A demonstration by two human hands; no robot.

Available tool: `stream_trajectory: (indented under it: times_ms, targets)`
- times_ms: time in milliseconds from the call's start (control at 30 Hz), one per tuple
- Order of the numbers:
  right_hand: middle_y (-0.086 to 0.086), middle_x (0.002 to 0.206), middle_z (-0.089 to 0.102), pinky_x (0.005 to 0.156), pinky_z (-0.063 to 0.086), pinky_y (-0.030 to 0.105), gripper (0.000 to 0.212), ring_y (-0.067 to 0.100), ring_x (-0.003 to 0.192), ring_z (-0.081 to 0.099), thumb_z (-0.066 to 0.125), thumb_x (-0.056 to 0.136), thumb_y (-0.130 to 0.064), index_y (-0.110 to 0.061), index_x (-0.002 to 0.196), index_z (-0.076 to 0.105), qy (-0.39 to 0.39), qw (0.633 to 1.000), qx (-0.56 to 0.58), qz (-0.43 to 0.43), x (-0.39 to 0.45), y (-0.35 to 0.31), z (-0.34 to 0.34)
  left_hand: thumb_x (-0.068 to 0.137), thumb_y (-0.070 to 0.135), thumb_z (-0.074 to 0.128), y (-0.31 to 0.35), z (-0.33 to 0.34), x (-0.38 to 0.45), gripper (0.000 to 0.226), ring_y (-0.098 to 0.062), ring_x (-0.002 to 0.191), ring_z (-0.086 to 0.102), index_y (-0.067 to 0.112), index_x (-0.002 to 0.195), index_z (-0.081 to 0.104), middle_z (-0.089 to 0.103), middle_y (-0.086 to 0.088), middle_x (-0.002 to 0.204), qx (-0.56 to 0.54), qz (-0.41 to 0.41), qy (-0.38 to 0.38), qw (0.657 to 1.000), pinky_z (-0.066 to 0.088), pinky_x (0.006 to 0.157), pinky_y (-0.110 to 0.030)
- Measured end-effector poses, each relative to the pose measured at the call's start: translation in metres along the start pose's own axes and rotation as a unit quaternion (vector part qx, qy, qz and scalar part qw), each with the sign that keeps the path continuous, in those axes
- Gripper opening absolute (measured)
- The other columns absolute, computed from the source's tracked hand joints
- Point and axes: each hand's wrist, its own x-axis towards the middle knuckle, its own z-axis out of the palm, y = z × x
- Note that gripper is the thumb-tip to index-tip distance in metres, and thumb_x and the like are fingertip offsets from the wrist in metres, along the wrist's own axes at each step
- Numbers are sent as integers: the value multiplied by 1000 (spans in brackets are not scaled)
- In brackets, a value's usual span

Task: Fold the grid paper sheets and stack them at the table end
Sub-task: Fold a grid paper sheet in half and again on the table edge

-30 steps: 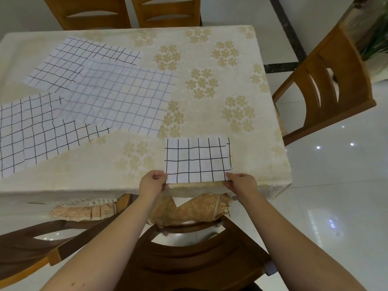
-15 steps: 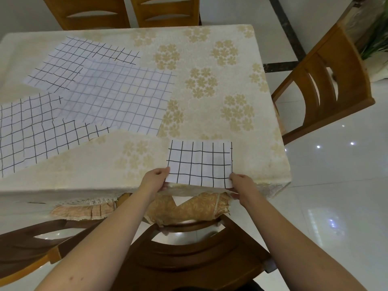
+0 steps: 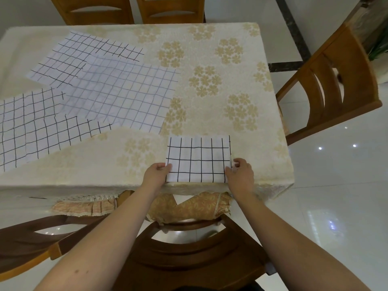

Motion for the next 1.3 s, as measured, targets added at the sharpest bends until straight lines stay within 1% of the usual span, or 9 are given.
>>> stream_trajectory:
  times_ms: [67, 233, 300, 400, 600, 767, 933, 1067, 1300]
  targets:
    - [7, 128, 55, 92, 42, 39, 41, 26, 115, 52, 59, 90, -24, -18, 130, 53, 15, 992, -81, -92, -6, -3, 10, 96, 32, 55, -1, 0, 1, 36, -21, 108, 52, 12, 125, 60, 57, -2, 129, -17, -1, 6, 1000, 45, 93, -35]
    - [4, 156, 30, 117, 15, 40, 56, 22, 145, 22, 41, 99, -38, -18, 150, 29, -133, 927, -195, -291, -23, -18, 40, 96, 23, 58, -2, 2, 3, 28, -20, 101, 53, 7, 117, 65, 62, -7, 125, 6, -1, 26, 1000, 47, 93, -35]
    - [2, 162, 11, 118, 1, 37, 66, 20, 149, 5, 22, 98, -53, -18, 154, 13, -175, 906, -232, -308, -26, -20, 50, 95, 21, 60, -2, 2, 3, 27, -20, 100, 53, 7, 116, 66, 62, -8, 125, 9, -2, 28, 1000, 47, 91, -34]
    - [-3, 160, -10, 121, -2, 42, 77, 17, 148, -11, -1, 90, -63, -21, 154, 0, -198, 881, -285, -320, -23, -11, 55, 93, 21, 62, -4, 0, 3, 29, -25, 113, 55, 6, 118, 65, 60, -8, 130, 2, -7, 29, 1000, 47, 98, -37]
    - [0, 155, -30, 116, -19, 41, 74, 20, 143, -28, 1, 92, -66, -24, 150, -18, -169, 870, -366, -285, -19, 9, 42, 91, 21, 65, -6, -3, 0, 31, -20, 104, 56, 7, 119, 65, 61, -4, 122, -29, -25, 8, 999, 49, 97, -38]
    - [4, 161, -9, 117, -7, 44, 74, 25, 148, -8, 13, 96, -63, -20, 154, -2, -126, 873, -344, -321, -29, 14, 44, 91, 26, 65, -8, -6, -3, 23, -22, 95, 61, 10, 108, 69, 64, -2, 104, -77, -66, -23, 995, 59, 82, -40]
    - [10, 156, 29, 117, 22, 49, 73, 28, 144, 26, 55, 91, -46, -17, 151, 25, -100, 848, -331, -403, -43, 9, 51, 94, 17, 61, -4, -5, -7, 21, -20, 87, 60, 7, 111, 66, 62, -6, 99, -100, -71, -33, 992, 60, 80, -40]
    - [8, 140, 53, 111, 31, 44, 68, 27, 132, 47, 72, 81, -22, -15, 142, 43, -74, 865, -314, -384, -48, -2, 53, 94, 16, 59, 7, -5, -11, 13, -24, 90, 67, 7, 103, 65, 68, -13, 105, -160, -94, -66, 981, 60, 76, -38]
    - [9, 112, 70, 88, 53, 40, 58, 27, 102, 67, 80, 64, 1, -9, 119, 64, -1, 895, -244, -373, -35, -20, 36, 96, 21, 52, 20, -10, -17, 17, -19, 74, 57, 11, 84, 58, 51, -6, 79, -201, -44, -129, 970, 55, 75, -35]
